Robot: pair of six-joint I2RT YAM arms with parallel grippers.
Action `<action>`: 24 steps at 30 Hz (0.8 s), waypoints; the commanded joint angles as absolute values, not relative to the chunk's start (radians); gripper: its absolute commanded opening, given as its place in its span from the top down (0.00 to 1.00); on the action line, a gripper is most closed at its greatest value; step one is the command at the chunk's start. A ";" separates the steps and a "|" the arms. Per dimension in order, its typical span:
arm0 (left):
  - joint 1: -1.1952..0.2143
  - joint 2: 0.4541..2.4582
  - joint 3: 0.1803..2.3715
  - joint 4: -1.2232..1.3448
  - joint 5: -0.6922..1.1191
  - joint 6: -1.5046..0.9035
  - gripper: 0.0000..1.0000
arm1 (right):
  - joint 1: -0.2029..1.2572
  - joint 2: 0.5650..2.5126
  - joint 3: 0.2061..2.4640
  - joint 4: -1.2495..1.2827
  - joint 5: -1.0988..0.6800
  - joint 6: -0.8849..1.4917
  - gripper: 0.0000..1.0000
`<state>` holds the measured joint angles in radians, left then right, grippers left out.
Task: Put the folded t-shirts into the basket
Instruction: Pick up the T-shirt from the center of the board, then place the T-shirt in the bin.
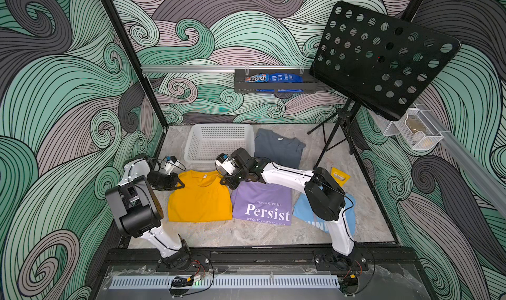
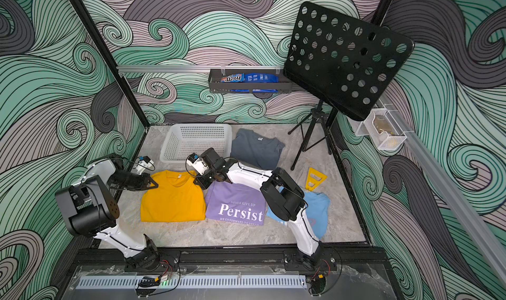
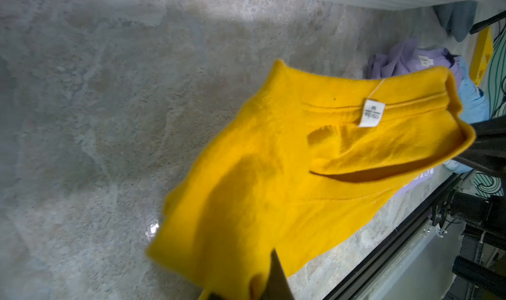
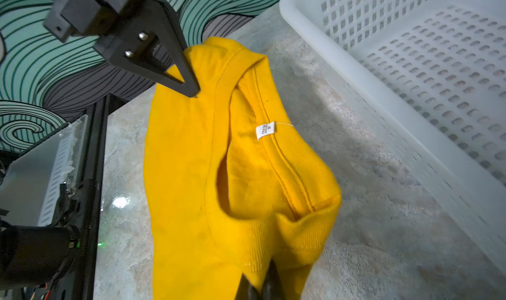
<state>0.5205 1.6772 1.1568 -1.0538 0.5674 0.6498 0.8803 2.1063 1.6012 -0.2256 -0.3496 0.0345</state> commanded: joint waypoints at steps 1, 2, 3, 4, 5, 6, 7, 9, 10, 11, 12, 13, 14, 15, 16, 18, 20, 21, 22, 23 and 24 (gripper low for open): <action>0.517 1.642 1.207 -1.146 0.643 0.656 1.00 | 0.868 2.051 1.609 -0.199 -0.393 0.020 1.00; 0.516 1.637 1.214 -1.161 0.656 0.656 1.00 | 0.867 2.044 1.612 -0.199 -0.398 0.019 1.00; 0.516 1.632 1.224 -1.173 0.666 0.657 1.00 | 0.867 2.039 1.612 -0.199 -0.400 0.020 1.00; 0.516 1.625 1.235 -1.185 0.678 0.656 1.00 | 0.867 2.034 1.613 -0.199 -0.404 0.024 1.00; 0.516 1.618 1.246 -1.201 0.692 0.656 1.00 | 0.866 2.031 1.615 -0.201 -0.410 0.027 1.00; 0.516 1.611 1.258 -1.215 0.706 0.658 1.00 | 0.865 2.028 1.618 -0.204 -0.412 0.028 1.00; 0.516 1.603 1.273 -1.237 0.719 0.662 1.00 | 0.864 2.024 1.623 -0.208 -0.416 0.031 1.00; 0.517 1.591 1.305 -1.276 0.739 0.670 1.00 | 0.863 2.012 1.634 -0.214 -0.418 0.030 1.00; 0.516 1.584 1.327 -1.303 0.747 0.675 1.00 | 0.861 2.006 1.637 -0.215 -0.420 0.030 1.00; 0.516 1.579 1.349 -1.325 0.750 0.678 1.00 | 0.860 1.998 1.638 -0.213 -0.422 0.032 1.00; 0.517 1.572 1.380 -1.349 0.754 0.679 1.00 | 0.856 1.987 1.638 -0.208 -0.426 0.037 1.00; 0.517 1.568 1.403 -1.367 0.755 0.681 1.00 | 0.854 1.980 1.639 -0.205 -0.430 0.039 1.00; 0.516 1.564 1.428 -1.382 0.757 0.681 1.00 | 0.850 1.972 1.640 -0.202 -0.434 0.043 1.00; 0.515 1.560 1.451 -1.400 0.760 0.681 1.00 | 0.847 1.964 1.641 -0.200 -0.437 0.046 1.00; 0.516 1.555 1.476 -1.417 0.767 0.682 1.00 | 0.842 1.955 1.642 -0.196 -0.440 0.045 1.00; 0.515 1.544 1.520 -1.438 0.793 0.673 1.00 | 0.833 1.940 1.645 -0.188 -0.443 0.048 1.00; 0.510 1.534 1.556 -1.441 0.820 0.647 1.00 | 0.824 1.922 1.649 -0.181 -0.447 0.048 1.00; 0.507 1.528 1.572 -1.433 0.837 0.628 1.00 | 0.817 1.916 1.656 -0.182 -0.449 0.048 1.00; 0.504 1.519 1.582 -1.413 0.855 0.600 1.00 | 0.810 1.913 1.666 -0.186 -0.448 0.049 1.00; 0.497 1.508 1.589 -1.389 0.867 0.565 1.00 | 0.801 1.911 1.676 -0.190 -0.449 0.051 1.00; 0.483 1.500 1.599 -1.354 0.868 0.530 1.00 | 0.791 1.910 1.691 -0.198 -0.449 0.052 1.00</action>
